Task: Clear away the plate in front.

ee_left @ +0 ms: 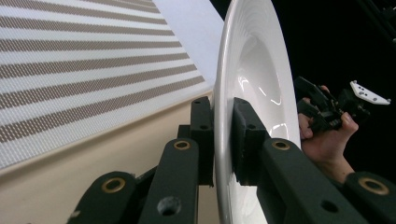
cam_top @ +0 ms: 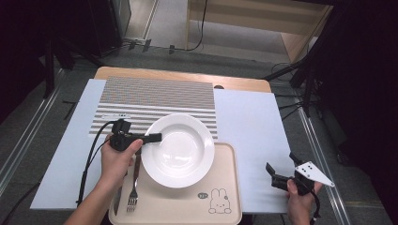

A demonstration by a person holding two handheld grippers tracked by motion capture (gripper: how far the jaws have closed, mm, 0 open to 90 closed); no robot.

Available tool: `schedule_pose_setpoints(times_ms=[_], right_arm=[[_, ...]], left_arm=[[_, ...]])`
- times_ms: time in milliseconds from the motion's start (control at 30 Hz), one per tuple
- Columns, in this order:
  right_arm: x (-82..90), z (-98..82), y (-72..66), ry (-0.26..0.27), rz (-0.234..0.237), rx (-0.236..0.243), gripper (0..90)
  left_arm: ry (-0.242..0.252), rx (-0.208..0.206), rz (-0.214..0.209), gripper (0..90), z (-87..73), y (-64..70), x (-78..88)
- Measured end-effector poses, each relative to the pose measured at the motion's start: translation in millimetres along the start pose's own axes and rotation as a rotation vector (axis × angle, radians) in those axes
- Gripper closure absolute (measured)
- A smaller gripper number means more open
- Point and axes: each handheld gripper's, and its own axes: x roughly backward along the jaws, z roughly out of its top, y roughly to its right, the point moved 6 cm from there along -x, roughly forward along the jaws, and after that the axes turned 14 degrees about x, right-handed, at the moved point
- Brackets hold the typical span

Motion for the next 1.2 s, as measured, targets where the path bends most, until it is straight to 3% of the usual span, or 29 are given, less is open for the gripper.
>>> schedule_pose_setpoints(times_ms=[433,1200], right_arm=[[2.9,1.2,1.6,0.048,0.006,-0.012,0.0],[3.0,1.2,1.7,0.056,0.008,-0.011,0.0]], left_arm=[[-0.028,0.022,-0.005,79.7,-18.4,-4.8,-3.3],[-0.129,0.056,-0.019,79.5,-56.5,-8.6,-16.2]])
